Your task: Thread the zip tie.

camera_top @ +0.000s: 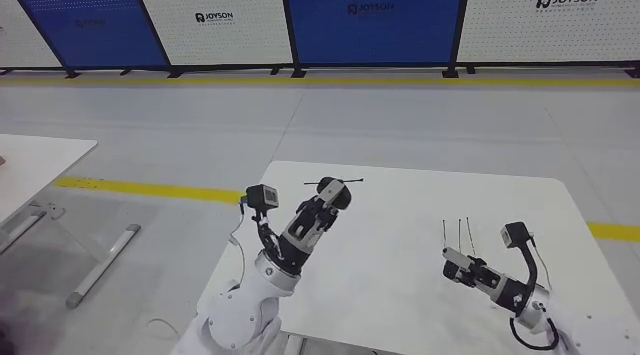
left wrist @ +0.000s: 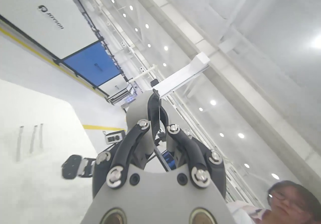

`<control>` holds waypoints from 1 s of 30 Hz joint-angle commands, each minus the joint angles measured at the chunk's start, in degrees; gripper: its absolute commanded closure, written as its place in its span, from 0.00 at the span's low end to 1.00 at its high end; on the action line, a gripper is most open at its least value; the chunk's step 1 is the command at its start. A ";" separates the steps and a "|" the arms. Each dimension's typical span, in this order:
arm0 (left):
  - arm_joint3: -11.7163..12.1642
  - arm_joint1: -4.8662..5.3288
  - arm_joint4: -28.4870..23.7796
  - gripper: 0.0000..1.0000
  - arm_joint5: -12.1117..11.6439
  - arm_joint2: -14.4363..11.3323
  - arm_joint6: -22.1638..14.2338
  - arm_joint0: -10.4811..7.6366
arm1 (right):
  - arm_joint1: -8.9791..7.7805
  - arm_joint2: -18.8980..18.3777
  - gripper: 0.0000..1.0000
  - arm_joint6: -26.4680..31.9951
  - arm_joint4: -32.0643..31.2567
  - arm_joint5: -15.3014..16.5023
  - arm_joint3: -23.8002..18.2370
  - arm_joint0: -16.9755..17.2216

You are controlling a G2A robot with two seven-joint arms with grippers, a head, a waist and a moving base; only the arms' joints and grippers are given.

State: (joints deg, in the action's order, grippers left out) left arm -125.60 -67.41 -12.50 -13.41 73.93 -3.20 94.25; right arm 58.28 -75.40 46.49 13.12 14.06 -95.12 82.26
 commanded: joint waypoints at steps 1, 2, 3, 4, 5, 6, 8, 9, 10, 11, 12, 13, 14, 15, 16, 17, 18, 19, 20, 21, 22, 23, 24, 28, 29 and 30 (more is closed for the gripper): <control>-2.01 0.02 -2.26 1.00 0.06 0.74 -1.03 0.05 | 0.00 0.00 0.00 0.00 0.00 0.00 0.00 0.00; -2.61 0.03 -2.86 1.00 0.13 1.08 -1.40 0.18 | 0.00 0.00 0.00 0.00 0.00 0.00 0.00 0.00; -3.06 0.06 -3.32 1.00 0.29 1.53 -1.87 0.38 | 0.00 0.00 0.00 0.00 0.00 0.00 0.00 0.00; -3.29 0.08 -3.54 1.00 0.41 1.79 -2.12 0.54 | 0.00 0.00 0.00 0.00 0.00 0.00 0.00 0.00; -3.47 0.09 -3.60 1.00 0.45 1.98 -2.47 0.66 | 0.00 0.00 0.00 0.00 0.00 0.00 0.00 0.00; -3.55 0.11 -3.43 1.00 0.42 2.22 -2.88 0.78 | 0.00 0.00 0.00 0.00 0.00 0.00 0.00 0.00; -3.47 0.10 -3.40 1.00 0.54 2.33 -3.19 0.91 | 0.00 0.00 0.00 0.00 0.00 0.00 0.00 0.00; -3.30 0.11 -2.51 1.00 0.80 2.59 -3.05 0.79 | 0.00 0.00 0.00 0.00 0.00 0.00 0.00 0.00; -3.07 0.11 -0.84 1.00 1.17 2.71 -2.68 0.61 | 0.00 0.00 0.00 0.00 0.00 0.00 0.00 0.00; -2.71 0.11 0.72 1.00 1.63 2.60 -2.52 0.46 | 0.00 0.00 0.00 0.00 0.00 0.00 0.00 0.00; -2.22 0.10 2.51 1.00 2.14 2.43 -2.22 0.26 | 0.00 0.00 0.00 0.00 0.00 0.00 0.00 0.00; -1.52 0.06 4.58 1.00 2.56 1.86 -1.93 -0.05 | 0.00 0.00 0.00 0.00 0.00 0.00 0.00 0.00; -0.81 0.01 5.34 1.00 2.66 1.24 -2.01 -0.23 | 0.00 0.00 0.00 0.00 0.00 0.00 0.00 0.00; 0.28 -0.05 5.73 1.00 2.78 0.66 -1.99 -0.39 | 0.00 0.00 0.00 0.00 0.00 0.00 0.00 0.00; 1.50 -0.10 6.23 1.00 3.10 0.17 -1.95 -0.60 | 0.00 0.00 0.00 0.00 0.00 0.00 0.00 0.00; 2.75 -0.17 6.81 1.00 3.29 -0.41 -1.86 -0.91 | 0.00 0.00 0.00 0.00 0.00 0.00 0.00 0.00; 3.94 -0.21 7.24 1.00 3.49 -0.83 -1.79 -1.03 | 0.00 0.00 0.00 0.00 0.00 0.00 0.00 0.00; 5.12 -0.25 7.80 1.00 3.67 -1.21 -1.73 -1.12 | 0.00 0.00 0.00 0.00 0.00 0.00 0.00 0.00; 6.38 -0.29 8.37 1.00 3.89 -1.69 -1.89 -1.23 | 0.00 0.00 0.00 0.00 0.00 0.00 0.00 0.00; 7.46 -0.30 8.70 1.00 4.22 -2.00 -2.23 -1.22 | 0.00 0.00 0.00 0.00 0.00 0.00 0.00 0.00; 8.48 -0.31 8.81 1.00 4.51 -2.28 -2.54 -1.20 | 0.00 0.00 0.00 0.00 0.00 0.00 0.00 0.00; 9.53 -0.32 8.82 1.00 4.93 -2.50 -2.86 -1.13 | 0.00 0.00 0.00 0.00 0.00 0.00 0.00 0.00; 10.75 -0.33 9.01 1.00 5.40 -2.60 -3.06 -1.33 | 0.00 0.00 0.00 0.00 0.00 0.00 0.00 0.00; 14.16 -0.36 8.84 1.00 5.97 -3.02 -4.43 -2.04 | 0.00 0.00 0.00 0.00 0.00 0.00 0.00 0.00; 14.51 -0.35 8.92 1.00 6.10 -3.08 -4.68 -1.98 | 0.00 0.00 0.00 0.00 0.00 0.00 0.00 0.00; 14.77 -0.31 9.42 1.00 6.44 -3.12 -5.19 -2.03 | 0.00 0.00 0.00 0.00 0.00 0.00 0.00 0.00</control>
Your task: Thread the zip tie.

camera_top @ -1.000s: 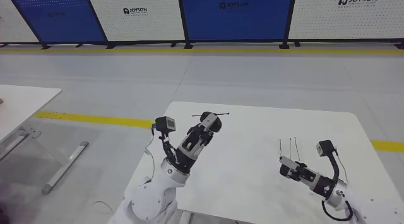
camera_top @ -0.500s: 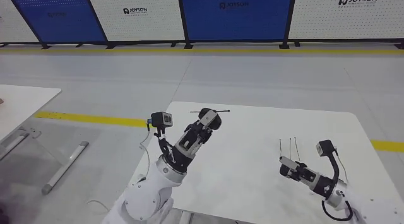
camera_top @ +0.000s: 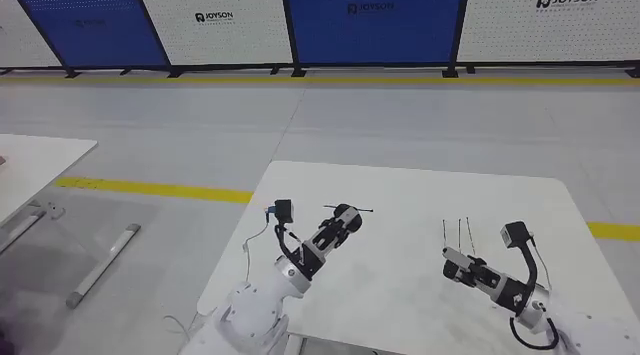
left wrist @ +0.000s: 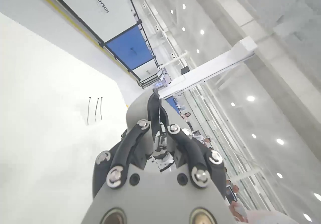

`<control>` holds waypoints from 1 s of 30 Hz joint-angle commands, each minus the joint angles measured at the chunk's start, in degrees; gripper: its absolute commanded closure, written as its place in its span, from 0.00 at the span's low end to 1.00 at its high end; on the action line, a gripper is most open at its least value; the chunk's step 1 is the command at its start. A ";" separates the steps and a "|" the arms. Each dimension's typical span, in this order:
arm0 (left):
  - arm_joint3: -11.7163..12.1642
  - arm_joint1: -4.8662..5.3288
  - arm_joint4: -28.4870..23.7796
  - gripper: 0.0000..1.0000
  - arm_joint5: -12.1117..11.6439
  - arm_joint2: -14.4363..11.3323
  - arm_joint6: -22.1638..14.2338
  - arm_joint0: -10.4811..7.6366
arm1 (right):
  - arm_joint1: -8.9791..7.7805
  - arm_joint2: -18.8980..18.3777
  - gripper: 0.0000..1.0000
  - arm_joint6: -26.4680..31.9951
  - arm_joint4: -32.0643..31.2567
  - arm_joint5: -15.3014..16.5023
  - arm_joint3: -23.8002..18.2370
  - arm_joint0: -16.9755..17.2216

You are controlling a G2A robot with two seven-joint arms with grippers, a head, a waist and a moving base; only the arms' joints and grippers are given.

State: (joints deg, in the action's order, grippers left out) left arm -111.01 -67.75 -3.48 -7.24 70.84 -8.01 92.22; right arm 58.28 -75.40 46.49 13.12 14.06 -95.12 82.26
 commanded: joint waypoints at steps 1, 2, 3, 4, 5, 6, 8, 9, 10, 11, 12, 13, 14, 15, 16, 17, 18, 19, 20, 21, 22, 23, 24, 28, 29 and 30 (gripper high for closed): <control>0.18 0.06 0.86 1.00 0.31 0.08 -0.35 -0.12 | 0.00 0.00 0.00 0.00 0.00 0.00 0.00 0.00; 0.14 0.04 0.80 1.00 0.22 0.06 -0.23 -0.10 | 0.00 0.00 0.00 0.00 0.00 0.00 0.00 0.00; 0.14 0.04 0.80 1.00 0.22 0.06 -0.23 -0.10 | 0.00 0.00 0.00 0.00 0.00 0.00 0.00 0.00; 0.14 0.04 0.80 1.00 0.22 0.06 -0.23 -0.10 | 0.00 0.00 0.00 0.00 0.00 0.00 0.00 0.00; 0.14 0.04 0.80 1.00 0.22 0.06 -0.23 -0.10 | 0.00 0.00 0.00 0.00 0.00 0.00 0.00 0.00; 0.14 0.04 0.80 1.00 0.22 0.06 -0.23 -0.10 | 0.00 0.00 0.00 0.00 0.00 0.00 0.00 0.00; 0.14 0.04 0.80 1.00 0.22 0.06 -0.23 -0.10 | 0.00 0.00 0.00 0.00 0.00 0.00 0.00 0.00; -0.23 -0.03 -0.04 1.00 0.00 -0.16 -0.15 -0.23 | 0.00 0.00 0.00 0.00 0.00 0.00 0.00 0.00; -0.77 -0.10 -1.53 1.00 -0.43 -0.34 -0.42 -0.31 | 0.00 0.00 0.00 0.00 0.00 0.00 0.00 0.00; -1.35 -0.14 -3.05 1.00 -1.07 -0.17 -0.73 -0.37 | 0.00 0.00 0.00 0.00 0.00 0.00 0.00 0.00; -2.15 -0.17 -4.39 1.00 -1.81 0.06 -0.64 -0.29 | 0.00 0.00 0.00 0.00 0.00 0.00 0.00 0.00; -3.13 -0.21 -5.96 1.00 -2.73 0.28 -0.58 -0.08 | 0.00 0.00 0.00 0.00 0.00 0.00 0.00 0.00; -4.21 -0.23 -8.39 1.00 -3.72 0.62 -1.10 0.31 | 0.00 0.00 0.00 0.00 0.00 0.00 0.00 0.00; -5.25 -0.24 -10.41 1.00 -4.43 1.01 -1.53 0.51 | 0.00 0.00 0.00 0.00 0.00 0.00 0.00 0.00; -6.45 -0.23 -12.28 1.00 -5.21 1.45 -2.03 0.72 | 0.00 0.00 0.00 0.00 0.00 0.00 0.00 0.00; -7.65 -0.22 -13.98 1.00 -5.92 1.83 -2.64 0.99 | 0.00 0.00 0.00 0.00 0.00 0.00 0.00 0.00; -8.87 -0.17 -15.57 1.00 -6.47 2.41 -3.30 1.38 | 0.00 0.00 0.00 0.00 0.00 0.00 0.00 0.00; -10.08 -0.15 -16.64 1.00 -6.91 2.77 -3.69 1.60 | 0.00 0.00 0.00 0.00 0.00 0.00 0.00 0.00; -11.34 -0.14 -17.59 1.00 -7.25 3.08 -4.06 1.84 | 0.00 0.00 0.00 0.00 0.00 0.00 0.00 0.00; -12.70 -0.10 -18.55 1.00 -7.51 3.47 -4.56 2.18 | 0.00 0.00 0.00 0.00 0.00 0.00 0.00 0.00; -13.93 -0.10 -19.55 1.00 -7.75 3.74 -4.71 2.40 | 0.00 0.00 0.00 0.00 0.00 0.00 0.00 0.00; -15.13 -0.11 -20.53 1.00 -7.94 4.03 -4.75 2.60 | 0.00 0.00 0.00 0.00 0.00 0.00 0.00 0.00; -16.39 -0.10 -21.45 1.00 -7.96 4.51 -4.67 2.91 | 0.00 0.00 0.00 0.00 0.00 0.00 0.00 0.00; -19.31 -0.08 -21.71 1.00 -8.57 5.61 -4.45 3.89 | 0.00 0.00 0.00 0.00 0.00 0.00 0.00 0.00; -19.67 -0.08 -21.57 1.00 -8.58 5.72 -4.41 4.09 | 0.00 0.00 0.00 0.00 0.00 0.00 0.00 0.00; -19.85 -0.07 -20.99 1.00 -8.58 5.92 -4.25 4.23 | 0.00 0.00 0.00 0.00 0.00 0.00 0.00 0.00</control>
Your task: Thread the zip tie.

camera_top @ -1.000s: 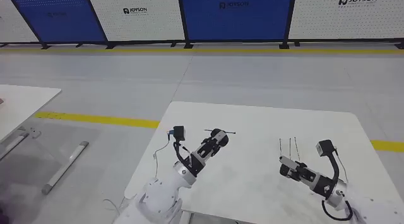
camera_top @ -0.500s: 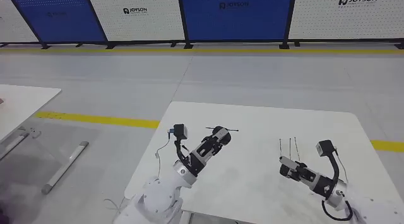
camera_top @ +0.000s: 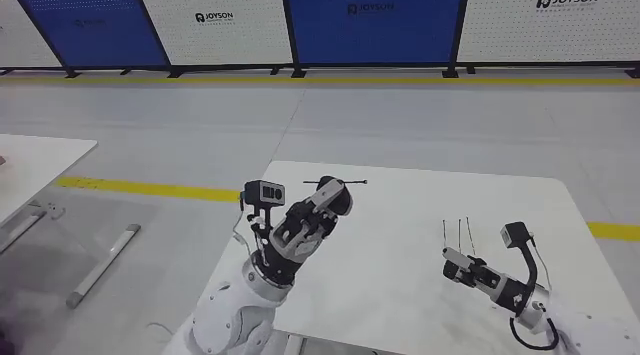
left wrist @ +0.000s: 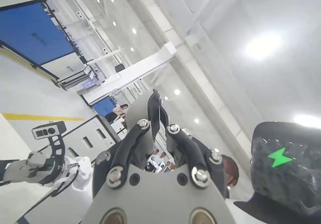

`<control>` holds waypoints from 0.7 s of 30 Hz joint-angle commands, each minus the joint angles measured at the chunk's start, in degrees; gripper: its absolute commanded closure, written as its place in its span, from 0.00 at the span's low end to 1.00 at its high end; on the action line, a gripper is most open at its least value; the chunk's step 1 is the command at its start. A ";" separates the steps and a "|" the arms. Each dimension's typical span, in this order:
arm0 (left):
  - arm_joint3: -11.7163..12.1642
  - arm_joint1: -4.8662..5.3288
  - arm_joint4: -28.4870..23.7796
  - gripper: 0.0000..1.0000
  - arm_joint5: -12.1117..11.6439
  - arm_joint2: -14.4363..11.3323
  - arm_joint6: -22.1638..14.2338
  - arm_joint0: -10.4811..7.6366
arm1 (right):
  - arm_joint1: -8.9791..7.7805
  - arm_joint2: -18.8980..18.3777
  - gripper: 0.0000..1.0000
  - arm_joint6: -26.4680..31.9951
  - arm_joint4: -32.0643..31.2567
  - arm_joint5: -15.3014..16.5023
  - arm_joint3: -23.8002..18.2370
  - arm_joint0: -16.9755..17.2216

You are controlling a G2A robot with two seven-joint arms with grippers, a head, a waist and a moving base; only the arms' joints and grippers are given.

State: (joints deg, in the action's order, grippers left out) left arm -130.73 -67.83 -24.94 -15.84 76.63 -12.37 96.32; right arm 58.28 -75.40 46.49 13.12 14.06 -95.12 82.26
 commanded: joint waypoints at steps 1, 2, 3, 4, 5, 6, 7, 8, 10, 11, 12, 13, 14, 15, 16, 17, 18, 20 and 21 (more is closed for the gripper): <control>-0.25 0.01 2.06 1.00 0.04 0.39 0.60 0.24 | 0.00 0.00 0.00 0.00 0.00 0.00 0.00 0.00; -0.14 -0.01 3.53 1.00 0.03 0.51 1.29 0.30 | 0.00 0.00 0.00 0.00 0.00 0.00 0.00 0.00; 0.20 -0.04 5.58 1.00 0.13 0.57 2.24 0.27 | 0.00 0.00 0.00 0.00 0.00 0.00 0.00 0.00; 0.68 -0.07 7.85 1.00 0.35 0.33 3.04 0.16 | 0.00 0.00 0.00 0.00 0.00 0.00 0.00 0.00; 1.35 -0.13 10.57 1.00 0.81 -0.38 3.81 -0.06 | 0.00 0.00 0.00 0.00 0.00 0.00 0.00 0.00; 2.16 -0.17 12.64 1.00 1.24 -1.01 4.09 -0.28 | 0.00 0.00 0.00 0.00 0.00 0.00 0.00 0.00; 3.20 -0.20 14.44 1.00 1.84 -1.69 4.23 -0.50 | 0.00 0.00 0.00 0.00 0.00 0.00 0.00 0.00; 4.48 -0.27 16.50 1.00 2.43 -2.47 4.72 -0.97 | 0.00 0.00 0.00 0.00 0.00 0.00 0.00 0.00; 7.00 -0.37 18.43 1.00 3.47 -3.87 4.82 -1.51 | 0.00 0.00 0.00 0.00 0.00 0.00 0.00 0.00; 8.40 -0.42 19.13 1.00 3.95 -4.50 4.72 -1.83 | 0.00 0.00 0.00 0.00 0.00 0.00 0.00 0.00; 9.95 -0.47 20.47 1.00 4.27 -5.12 4.76 -2.38 | 0.00 0.00 0.00 0.00 0.00 0.00 0.00 0.00; 11.36 -0.51 21.27 1.00 4.57 -5.68 4.82 -2.61 | 0.00 0.00 0.00 0.00 0.00 0.00 0.00 0.00; 12.73 -0.57 21.89 1.00 4.86 -6.19 4.88 -2.90 | 0.00 0.00 0.00 0.00 0.00 0.00 0.00 0.00; 14.21 -0.66 22.16 1.00 5.15 -6.74 5.18 -3.31 | 0.00 0.00 0.00 0.00 0.00 0.00 0.00 0.00; 15.42 -0.70 22.55 1.00 5.49 -7.07 5.34 -3.59 | 0.00 0.00 0.00 0.00 0.00 0.00 0.00 0.00; 16.54 -0.73 23.23 1.00 5.68 -7.39 5.43 -3.83 | 0.00 0.00 0.00 0.00 0.00 0.00 0.00 0.00; 17.60 -0.78 23.61 1.00 5.83 -7.65 5.72 -3.98 | 0.00 0.00 0.00 0.00 0.00 0.00 0.00 0.00; 19.81 -0.84 25.30 1.00 6.32 -7.89 6.66 -4.46 | 0.00 0.00 0.00 0.00 0.00 0.00 0.00 0.00; 20.77 -0.86 26.45 1.00 6.70 -8.05 7.24 -4.63 | 0.00 0.00 0.00 0.00 0.00 0.00 0.00 0.00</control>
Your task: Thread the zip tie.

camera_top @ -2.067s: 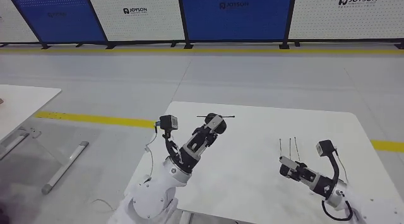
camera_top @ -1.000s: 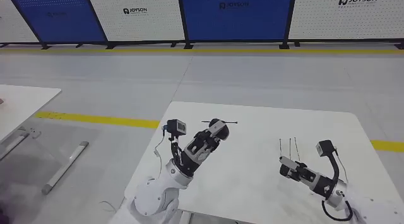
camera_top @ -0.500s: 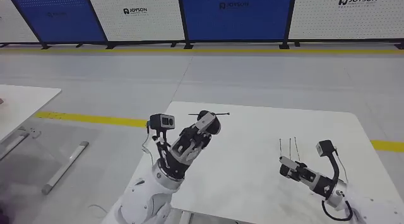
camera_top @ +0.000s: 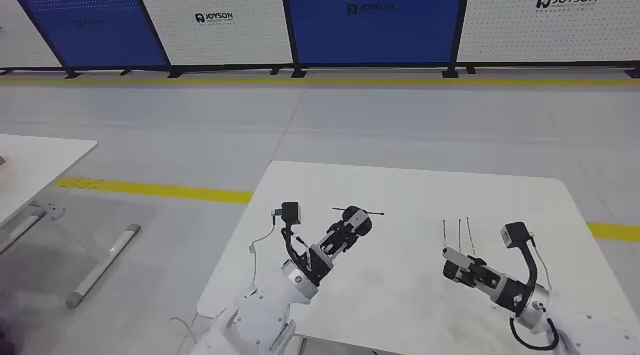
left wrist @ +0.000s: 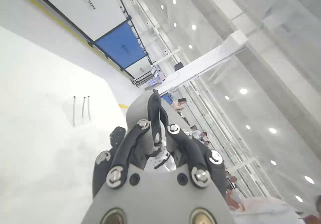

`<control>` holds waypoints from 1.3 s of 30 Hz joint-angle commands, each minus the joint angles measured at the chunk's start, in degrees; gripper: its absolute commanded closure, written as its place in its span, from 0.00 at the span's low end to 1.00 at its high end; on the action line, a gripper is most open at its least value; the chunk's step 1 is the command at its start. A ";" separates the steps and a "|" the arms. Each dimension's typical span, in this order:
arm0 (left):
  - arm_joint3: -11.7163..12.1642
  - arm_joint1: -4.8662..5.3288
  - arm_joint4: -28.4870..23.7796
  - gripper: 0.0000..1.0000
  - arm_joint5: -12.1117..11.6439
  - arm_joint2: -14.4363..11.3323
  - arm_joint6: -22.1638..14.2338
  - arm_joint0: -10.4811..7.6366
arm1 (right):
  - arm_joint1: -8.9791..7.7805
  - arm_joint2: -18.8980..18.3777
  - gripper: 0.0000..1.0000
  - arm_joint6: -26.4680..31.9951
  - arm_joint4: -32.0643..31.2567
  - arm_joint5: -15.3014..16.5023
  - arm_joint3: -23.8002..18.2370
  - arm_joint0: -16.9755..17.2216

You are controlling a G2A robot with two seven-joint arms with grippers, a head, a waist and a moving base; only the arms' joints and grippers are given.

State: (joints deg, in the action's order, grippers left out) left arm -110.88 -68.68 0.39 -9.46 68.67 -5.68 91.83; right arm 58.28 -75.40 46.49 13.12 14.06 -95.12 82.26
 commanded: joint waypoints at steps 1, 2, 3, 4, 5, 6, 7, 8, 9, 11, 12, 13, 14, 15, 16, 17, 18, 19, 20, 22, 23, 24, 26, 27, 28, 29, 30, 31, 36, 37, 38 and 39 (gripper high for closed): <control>1.63 -0.08 1.68 1.00 0.87 -0.57 0.87 -0.28 | 0.00 0.00 0.00 0.00 0.00 0.00 0.00 0.00; 1.73 -0.10 1.61 1.00 1.00 -0.72 0.79 -0.29 | 0.00 0.00 0.00 0.00 0.00 0.00 0.00 0.00; 1.73 -0.10 1.61 1.00 1.00 -0.72 0.79 -0.29 | 0.00 0.00 0.00 0.00 0.00 0.00 0.00 0.00; 1.73 -0.10 1.61 1.00 1.00 -0.72 0.79 -0.29 | 0.00 0.00 0.00 0.00 0.00 0.00 0.00 0.00; 1.73 -0.10 1.61 1.00 1.00 -0.72 0.79 -0.29 | 0.00 0.00 0.00 0.00 0.00 0.00 0.00 0.00; 1.73 -0.10 1.61 1.00 1.00 -0.72 0.79 -0.29 | 0.00 0.00 0.00 0.00 0.00 0.00 0.00 0.00; 1.73 -0.10 1.61 1.00 1.00 -0.72 0.79 -0.29 | 0.00 0.00 0.00 0.00 0.00 0.00 0.00 0.00; 1.73 -0.10 1.61 1.00 1.00 -0.72 0.79 -0.29 | 0.00 0.00 0.00 0.00 0.00 0.00 0.00 0.00; 1.73 -0.10 1.61 1.00 1.00 -0.72 0.79 -0.29 | 0.00 0.00 0.00 0.00 0.00 0.00 0.00 0.00; 1.73 -0.10 1.61 1.00 1.00 -0.72 0.79 -0.29 | 0.00 0.00 0.00 0.00 0.00 0.00 0.00 0.00; 1.73 -0.10 1.61 1.00 1.00 -0.72 0.79 -0.29 | 0.00 0.00 0.00 0.00 0.00 0.00 0.00 0.00; 1.73 -0.10 1.61 1.00 1.00 -0.72 0.79 -0.29 | 0.00 0.00 0.00 0.00 0.00 0.00 0.00 0.00; 1.73 -0.10 1.61 1.00 1.00 -0.72 0.79 -0.29 | 0.00 0.00 0.00 0.00 0.00 0.00 0.00 0.00; 1.73 -0.10 1.61 1.00 1.00 -0.72 0.79 -0.29 | 0.00 0.00 0.00 0.00 0.00 0.00 0.00 0.00; 1.73 -0.10 1.61 1.00 1.00 -0.72 0.79 -0.29 | 0.00 0.00 0.00 0.00 0.00 0.00 0.00 0.00; 1.73 -0.10 1.61 1.00 1.00 -0.72 0.79 -0.29 | 0.00 0.00 0.00 0.00 0.00 0.00 0.00 0.00; 1.73 -0.10 1.61 1.00 1.00 -0.72 0.79 -0.29 | 0.00 0.00 0.00 0.00 0.00 0.00 0.00 0.00; 1.73 -0.10 1.61 1.00 1.00 -0.72 0.79 -0.29 | 0.00 0.00 0.00 0.00 0.00 0.00 0.00 0.00; 1.73 -0.10 1.61 1.00 1.00 -0.72 0.79 -0.29 | 0.00 0.00 0.00 0.00 0.00 0.00 0.00 0.00; 1.73 -0.10 1.61 1.00 1.00 -0.72 0.79 -0.29 | 0.00 0.00 0.00 0.00 0.00 0.00 0.00 0.00; 1.73 -0.10 1.61 1.00 1.00 -0.72 0.79 -0.29 | 0.00 0.00 0.00 0.00 0.00 0.00 0.00 0.00; 1.75 -0.09 1.88 1.00 1.15 -0.68 0.64 -0.37 | 0.00 0.00 0.00 0.00 0.00 0.00 0.00 0.00; 2.03 0.11 2.54 1.00 1.83 0.09 -1.05 -0.65 | 0.00 0.00 0.00 0.00 0.00 0.00 0.00 0.00; 2.35 0.22 2.70 1.00 2.15 0.54 -2.02 -0.76 | 0.00 0.00 0.00 0.00 0.00 0.00 0.00 0.00; 2.75 0.37 3.23 1.00 2.71 0.95 -3.35 -0.89 | 0.00 0.00 0.00 0.00 0.00 0.00 0.00 0.00; 2.93 0.54 3.69 1.00 3.05 1.36 -5.11 -1.00 | 0.00 0.00 0.00 0.00 0.00 0.00 0.00 0.00; 3.22 0.68 3.83 1.00 3.29 1.63 -6.65 -0.91 | 0.00 0.00 0.00 0.00 0.00 0.00 0.00 0.00; 3.53 0.88 4.26 1.00 3.75 1.86 -8.92 -0.87 | 0.00 0.00 0.00 0.00 0.00 0.00 0.00 0.00; 3.65 1.23 4.59 1.00 3.94 2.52 -12.74 -0.91 | 0.00 0.00 0.00 0.00 0.00 0.00 0.00 0.00; 3.65 1.23 4.59 1.00 3.94 2.52 -12.74 -0.91 | 0.00 0.00 0.00 0.00 0.00 0.00 0.00 0.00; 3.65 1.23 4.59 1.00 3.94 2.52 -12.74 -0.91 | 0.00 0.00 0.00 0.00 0.00 0.00 0.00 0.00; 3.65 1.23 4.59 1.00 3.94 2.52 -12.74 -0.91 | 0.00 0.00 0.00 0.00 0.00 0.00 0.00 0.00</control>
State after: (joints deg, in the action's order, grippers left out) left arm -107.23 -67.44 4.99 -5.52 71.19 -18.41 90.92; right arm 58.28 -75.40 46.49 13.12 14.06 -95.12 82.26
